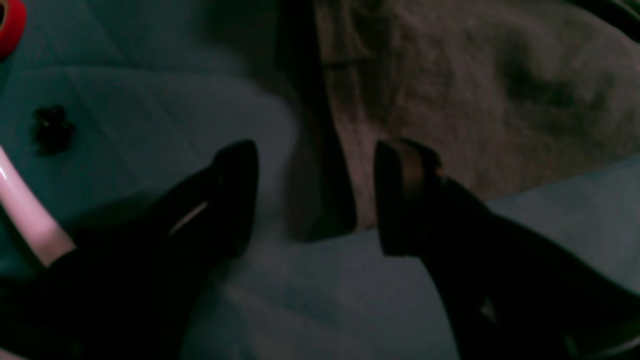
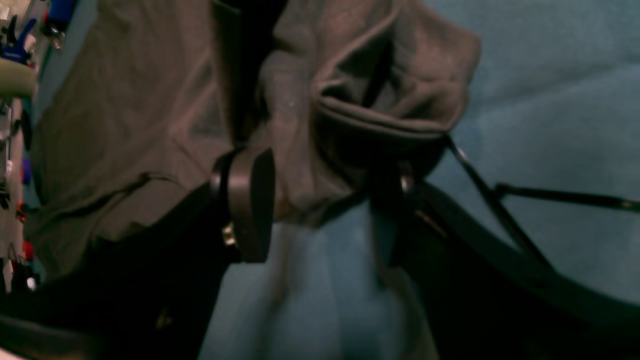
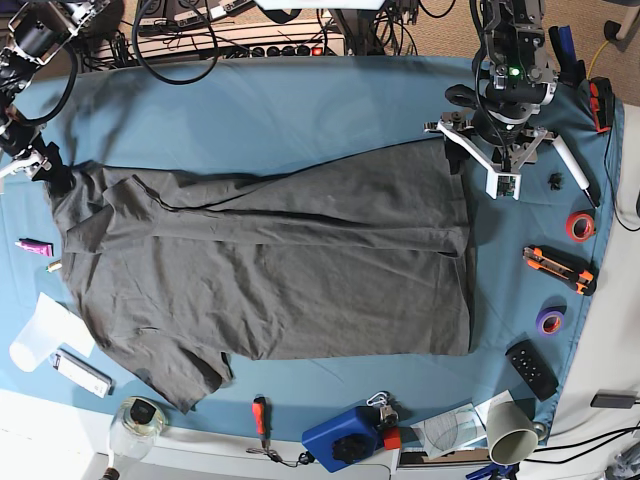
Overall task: Fold the T-shirt properly
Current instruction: 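Regrasp the folded shirt edge with the right and left grippers, then drag the folded shirt back toward the arms with both grippers, then open both grippers and release the folded shirt edge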
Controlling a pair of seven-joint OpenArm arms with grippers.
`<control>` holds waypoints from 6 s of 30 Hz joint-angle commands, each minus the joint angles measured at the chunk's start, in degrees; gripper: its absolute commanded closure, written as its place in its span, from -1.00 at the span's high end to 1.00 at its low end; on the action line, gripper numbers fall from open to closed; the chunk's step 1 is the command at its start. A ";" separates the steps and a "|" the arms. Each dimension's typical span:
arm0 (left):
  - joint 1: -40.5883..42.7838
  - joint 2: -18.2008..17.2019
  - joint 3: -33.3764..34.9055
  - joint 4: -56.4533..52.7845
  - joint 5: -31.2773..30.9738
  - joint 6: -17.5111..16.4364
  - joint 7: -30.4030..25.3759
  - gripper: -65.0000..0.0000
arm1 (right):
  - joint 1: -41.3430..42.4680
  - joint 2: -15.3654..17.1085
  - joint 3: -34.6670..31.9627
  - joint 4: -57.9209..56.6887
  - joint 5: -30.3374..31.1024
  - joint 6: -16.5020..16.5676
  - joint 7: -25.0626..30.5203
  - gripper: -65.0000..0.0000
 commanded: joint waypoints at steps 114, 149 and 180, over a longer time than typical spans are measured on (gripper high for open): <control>2.49 1.57 -0.07 -4.28 -4.00 -1.07 14.45 -1.00 | -8.61 0.74 5.97 5.49 -9.35 -1.49 7.96 -1.00; 6.56 1.57 -0.07 5.27 2.99 -1.29 10.49 -0.37 | -9.84 4.50 9.77 5.46 -2.71 -0.07 5.40 -0.46; 4.87 1.60 0.00 11.21 14.80 5.99 -5.09 -0.37 | -2.34 7.23 14.14 5.46 1.16 0.28 8.68 -0.46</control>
